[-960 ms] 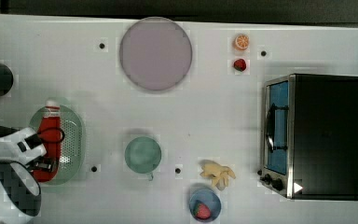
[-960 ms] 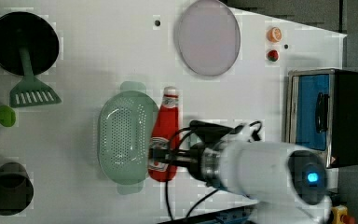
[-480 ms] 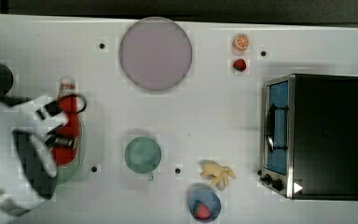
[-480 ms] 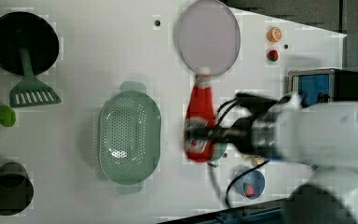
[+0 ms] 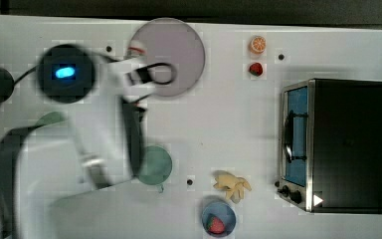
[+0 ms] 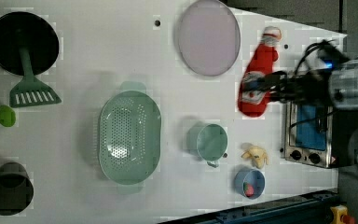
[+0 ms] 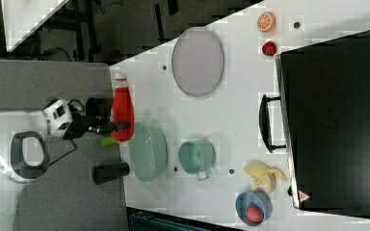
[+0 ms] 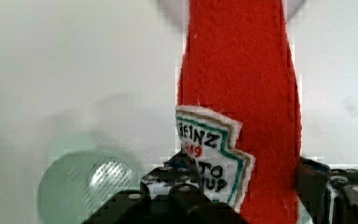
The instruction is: Pick ketchup from strainer and place it on the table
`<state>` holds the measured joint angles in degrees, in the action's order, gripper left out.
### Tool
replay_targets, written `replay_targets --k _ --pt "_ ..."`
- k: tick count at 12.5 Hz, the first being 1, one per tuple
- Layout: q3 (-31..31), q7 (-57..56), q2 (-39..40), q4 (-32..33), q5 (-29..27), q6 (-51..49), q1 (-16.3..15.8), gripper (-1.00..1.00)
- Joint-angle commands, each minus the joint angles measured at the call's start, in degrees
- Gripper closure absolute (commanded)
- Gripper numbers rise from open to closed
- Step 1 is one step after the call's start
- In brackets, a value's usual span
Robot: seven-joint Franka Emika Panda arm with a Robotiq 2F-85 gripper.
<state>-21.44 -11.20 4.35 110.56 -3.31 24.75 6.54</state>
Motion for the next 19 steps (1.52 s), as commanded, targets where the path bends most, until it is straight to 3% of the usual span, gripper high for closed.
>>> replay_targets --k 1,5,9,13,17,18,19 --pt "4.9 -8.6 -0.8 0.3 0.2 -0.3 3.0 -0.22" --pt "12.1 -12.2 -0.7 3.4 0.2 -0.3 3.6 -0.22" --pt "14.8 -12.2 -0.1 10.6 0.3 1.4 3.6 -0.22" --pt "15.4 -12.2 2.3 17.6 2.0 12.5 3.7 -0.22" --pt "15.9 -12.2 7.3 20.6 2.5 20.2 3.7 -0.22" --pt "16.0 -12.2 8.7 20.6 2.5 21.3 3.7 -0.29" --pt "16.1 -12.2 9.5 20.5 2.5 22.2 3.7 -0.50"
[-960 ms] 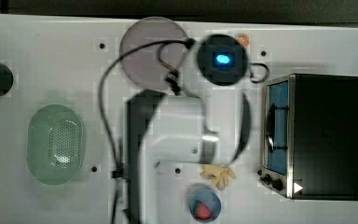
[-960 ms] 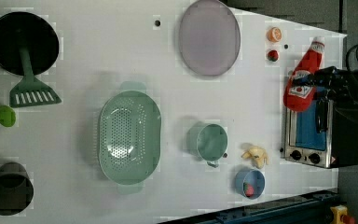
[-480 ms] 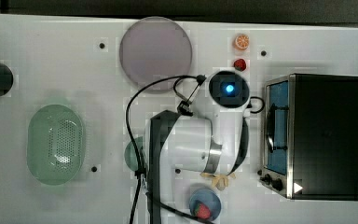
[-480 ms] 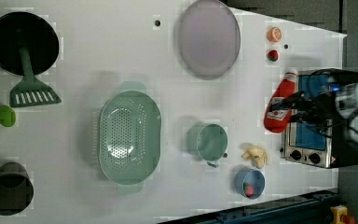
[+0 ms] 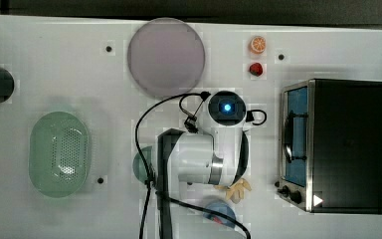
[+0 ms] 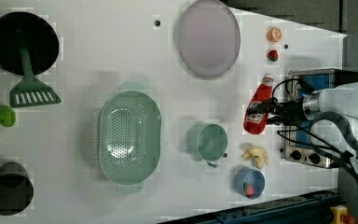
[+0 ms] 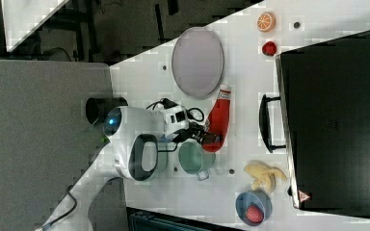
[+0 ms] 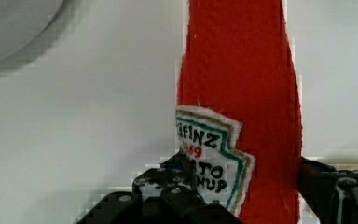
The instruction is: Pick ketchup from strainer and place it on the table
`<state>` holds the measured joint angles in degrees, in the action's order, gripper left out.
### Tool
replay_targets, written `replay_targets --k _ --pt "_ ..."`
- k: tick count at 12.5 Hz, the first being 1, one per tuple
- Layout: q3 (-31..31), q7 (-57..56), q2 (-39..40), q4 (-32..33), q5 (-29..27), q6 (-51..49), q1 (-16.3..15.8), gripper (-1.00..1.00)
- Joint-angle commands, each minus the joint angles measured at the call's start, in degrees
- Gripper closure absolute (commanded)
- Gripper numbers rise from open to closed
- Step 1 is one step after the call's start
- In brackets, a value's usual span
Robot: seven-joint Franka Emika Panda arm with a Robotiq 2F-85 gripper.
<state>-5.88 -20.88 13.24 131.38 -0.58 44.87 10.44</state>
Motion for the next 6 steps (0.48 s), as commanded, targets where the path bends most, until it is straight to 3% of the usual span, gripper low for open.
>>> replay_targets --k 1,2,3,6 --pt "0.5 -2.5 0.8 -0.5 -0.3 2.4 -0.1 -0.72" --pt "0.5 -2.5 0.4 -0.5 -0.3 1.8 -0.1 -0.93" --pt "0.5 -2.5 -0.5 -0.7 -0.3 0.9 -0.1 -1.00" --pt "0.3 -2.3 -4.7 -3.5 -0.6 -2.7 -0.1 -1.00"
